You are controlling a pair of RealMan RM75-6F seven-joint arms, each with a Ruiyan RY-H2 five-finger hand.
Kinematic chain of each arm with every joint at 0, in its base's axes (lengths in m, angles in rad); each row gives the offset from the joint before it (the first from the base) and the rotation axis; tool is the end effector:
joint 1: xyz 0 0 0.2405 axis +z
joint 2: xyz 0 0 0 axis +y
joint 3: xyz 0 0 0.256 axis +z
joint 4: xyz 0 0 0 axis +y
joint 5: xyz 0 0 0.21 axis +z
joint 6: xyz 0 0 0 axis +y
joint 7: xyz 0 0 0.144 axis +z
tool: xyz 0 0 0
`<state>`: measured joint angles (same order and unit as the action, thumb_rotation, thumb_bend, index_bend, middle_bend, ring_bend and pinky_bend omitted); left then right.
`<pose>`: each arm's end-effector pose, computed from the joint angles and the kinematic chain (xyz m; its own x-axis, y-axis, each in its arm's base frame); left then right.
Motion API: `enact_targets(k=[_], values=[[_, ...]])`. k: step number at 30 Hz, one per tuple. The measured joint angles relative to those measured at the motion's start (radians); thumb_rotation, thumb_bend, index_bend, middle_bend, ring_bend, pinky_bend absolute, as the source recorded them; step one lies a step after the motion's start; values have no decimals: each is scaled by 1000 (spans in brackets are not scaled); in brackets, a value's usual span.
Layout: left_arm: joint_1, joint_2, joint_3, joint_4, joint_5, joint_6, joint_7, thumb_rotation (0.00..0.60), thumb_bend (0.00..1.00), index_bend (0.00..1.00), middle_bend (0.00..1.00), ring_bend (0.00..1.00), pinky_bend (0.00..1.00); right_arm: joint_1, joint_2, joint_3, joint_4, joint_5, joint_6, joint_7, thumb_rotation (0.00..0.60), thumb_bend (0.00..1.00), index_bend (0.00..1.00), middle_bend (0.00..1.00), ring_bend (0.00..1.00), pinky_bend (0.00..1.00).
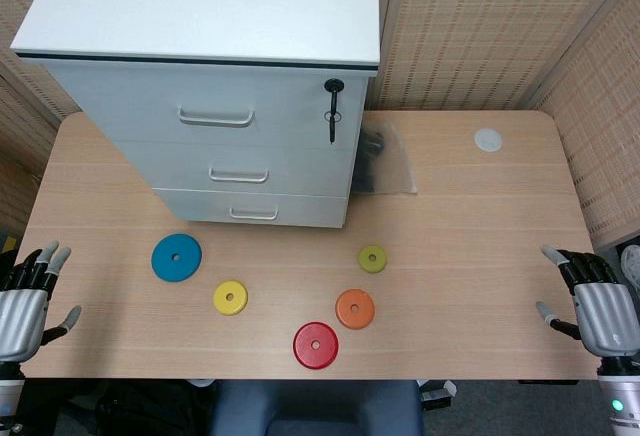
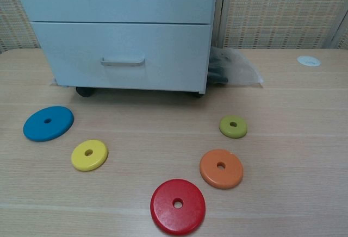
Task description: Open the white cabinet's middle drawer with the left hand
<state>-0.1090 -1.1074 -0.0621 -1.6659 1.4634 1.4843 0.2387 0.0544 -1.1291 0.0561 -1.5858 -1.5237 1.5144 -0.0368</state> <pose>-0.3004 0.1900 0.1612 0.5634 -0.0139 0.8260 0.8261 0.0027 -0.5634 -0.3153 -0.1730 0.1618 0.4441 0.0222 0.8957 -0.8959 -0.0026 0.4443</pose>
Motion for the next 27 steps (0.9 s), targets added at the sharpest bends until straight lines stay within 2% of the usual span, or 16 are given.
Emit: enact_targets(k=[15,21,24,27], values=[[-12,-1,-1,17,28,1,-31,600,247,88,63,87,170,-6,1,2,1,-2,12,-2,600,202,160,210,173,145],[-41,8,-9,34,71,-4,-55,600,246,111,79,141,178,-6,6,6,-2,-1,14,-7,600,202,160,210,173,145],[-58,15,-13,34,88,-15,-81,600,246,132,127,195,250,-5,7,6,-3,0,13,-7,600,202,160,210,173,145],[-87,26,-20,32,114,-31,-118,600,246,146,221,298,410,-5,8,7,-5,1,12,-7,600,203,160,210,173,145]])
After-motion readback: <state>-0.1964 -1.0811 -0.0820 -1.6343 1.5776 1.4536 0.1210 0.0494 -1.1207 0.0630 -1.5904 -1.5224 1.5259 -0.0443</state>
